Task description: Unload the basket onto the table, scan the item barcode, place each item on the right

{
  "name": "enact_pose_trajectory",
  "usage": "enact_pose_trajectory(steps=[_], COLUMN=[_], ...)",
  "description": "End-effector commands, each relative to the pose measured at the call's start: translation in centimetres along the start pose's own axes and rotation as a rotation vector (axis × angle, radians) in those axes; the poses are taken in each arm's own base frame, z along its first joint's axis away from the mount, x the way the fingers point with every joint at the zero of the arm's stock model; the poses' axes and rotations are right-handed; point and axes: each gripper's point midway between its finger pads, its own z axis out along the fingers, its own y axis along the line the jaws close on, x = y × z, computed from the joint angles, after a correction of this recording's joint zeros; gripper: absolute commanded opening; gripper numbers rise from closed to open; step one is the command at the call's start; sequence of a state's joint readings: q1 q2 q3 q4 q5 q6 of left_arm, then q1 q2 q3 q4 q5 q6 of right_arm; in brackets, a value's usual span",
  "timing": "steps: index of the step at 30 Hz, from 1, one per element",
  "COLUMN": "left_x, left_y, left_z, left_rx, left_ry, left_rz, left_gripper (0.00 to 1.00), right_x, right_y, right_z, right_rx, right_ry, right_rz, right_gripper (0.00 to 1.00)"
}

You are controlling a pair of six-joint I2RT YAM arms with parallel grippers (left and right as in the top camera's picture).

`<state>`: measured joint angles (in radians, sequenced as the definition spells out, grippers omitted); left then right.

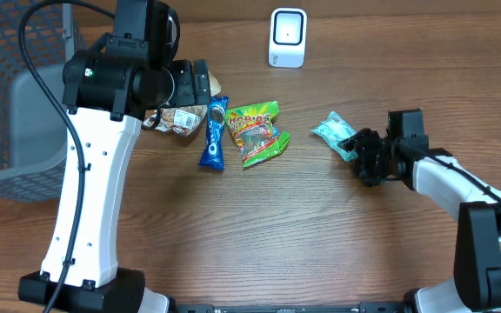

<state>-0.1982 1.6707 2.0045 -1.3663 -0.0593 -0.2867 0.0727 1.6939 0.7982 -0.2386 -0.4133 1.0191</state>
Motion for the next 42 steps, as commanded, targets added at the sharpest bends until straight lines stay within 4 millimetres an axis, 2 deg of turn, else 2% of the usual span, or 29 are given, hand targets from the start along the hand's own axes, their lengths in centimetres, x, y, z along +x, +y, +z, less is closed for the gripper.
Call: enact_pose_trajectory(steps=[1,7,12,16,20,24,28,33,36,39,42], left_x=[0.0,-0.2,-0.2,-0.2,-0.2,-0.2,-0.2,-0.1,-0.1,-0.1,-0.2], left_y=[-0.1,-0.2,-0.2,-0.2,-0.2,-0.2,-0.2,-0.2,-0.2,-0.1,-0.2], left_z=[0.4,0.4,0.4,0.4,0.4,0.4,0.4,0.4,0.4,0.4,0.4], left_rx=[0.005,0.008,0.008,0.008,0.007,0.007,0.007,0.007,0.007,0.006,0.007], left_ry=[0.01,0.001,0.001,0.0,0.003,0.003,0.003,0.004,0.004,0.004,0.003], left_rz=[-0.01,-0.011,-0.011,-0.011,-0.011,-0.01,-0.011,-0.011,-0.011,-0.011,-0.01], left_gripper=[0.97,0.97,0.96,0.95,0.95,0.94,0.95,0.97,1.0,1.0,1.0], right_x=[-0.9,-2.0,-2.2,-1.8,-1.8,-2.2,-2.1,-0.2,-0.4,-2.1,-4.1], right_y=[-1.3,-0.9,-0.6,0.0,-0.2,-0.4,2.5,6.4,7.8,8.8,11.0], right_z=[0.4,0.5,0.6,1.3,2.7,3.7,3.5,2.7,2.2,1.2,-0.9], right_rx=[0.035,0.009,0.016,0.003,0.001,-0.006,-0.105,-0.228,-0.182,-0.031,0.134], right_ry=[-0.063,-0.127,-0.158,-0.158,-0.161,-0.167,-0.163,-0.034,-0.032,-0.112,-0.259], right_rz=[0.023,-0.108,-0.149,-0.171,-0.144,-0.142,-0.309,-0.422,-0.515,-0.595,-0.722], right_gripper=[0.7,0.67,0.59,0.5,0.47,0.24,0.04,0.04,0.04,0.04,0.04])
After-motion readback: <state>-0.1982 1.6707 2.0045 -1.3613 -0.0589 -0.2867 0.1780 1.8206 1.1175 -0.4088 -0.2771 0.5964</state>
